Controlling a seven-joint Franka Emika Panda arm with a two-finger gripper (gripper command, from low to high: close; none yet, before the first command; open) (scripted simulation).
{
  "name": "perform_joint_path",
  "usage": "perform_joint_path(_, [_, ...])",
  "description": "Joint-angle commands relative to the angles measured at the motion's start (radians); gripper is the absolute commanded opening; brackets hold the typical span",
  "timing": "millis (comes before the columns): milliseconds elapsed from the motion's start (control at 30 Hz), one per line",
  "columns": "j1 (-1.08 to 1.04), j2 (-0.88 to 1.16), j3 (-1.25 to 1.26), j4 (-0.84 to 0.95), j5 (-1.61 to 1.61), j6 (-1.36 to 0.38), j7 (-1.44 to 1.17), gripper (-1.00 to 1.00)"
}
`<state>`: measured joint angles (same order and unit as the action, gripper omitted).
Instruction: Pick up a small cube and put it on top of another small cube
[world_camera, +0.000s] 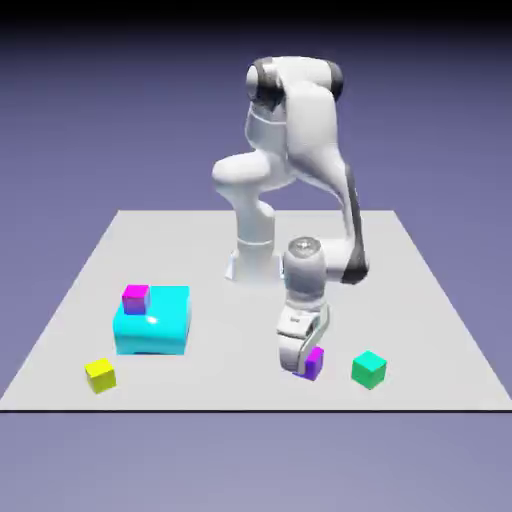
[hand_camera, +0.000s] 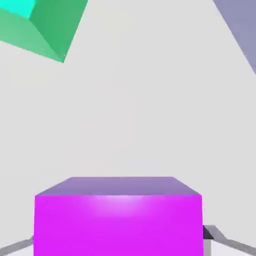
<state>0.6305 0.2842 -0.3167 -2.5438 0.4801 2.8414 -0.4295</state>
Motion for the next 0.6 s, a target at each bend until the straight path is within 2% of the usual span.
perform_joint_path(0, [0.028,-0.034,-0.036,-0.011,-0.036,-0.022,0.029,-1.0])
perform_joint_path(67, [0.07,-0.082,-0.061,-0.001,-0.111,-0.077,0.095,-1.0])
perform_joint_path(233, [0.104,-0.105,0.086,0.166,-0.295,-0.242,0.282,-1.0])
perform_joint_path(433, [0.053,0.072,0.161,0.187,-0.196,-0.09,0.208,-1.0])
perform_joint_path(467, [0.053,0.072,0.161,0.187,-0.196,-0.09,0.208,1.0])
perform_joint_path(567, [0.074,-0.001,0.13,0.178,-0.237,-0.152,0.238,1.0])
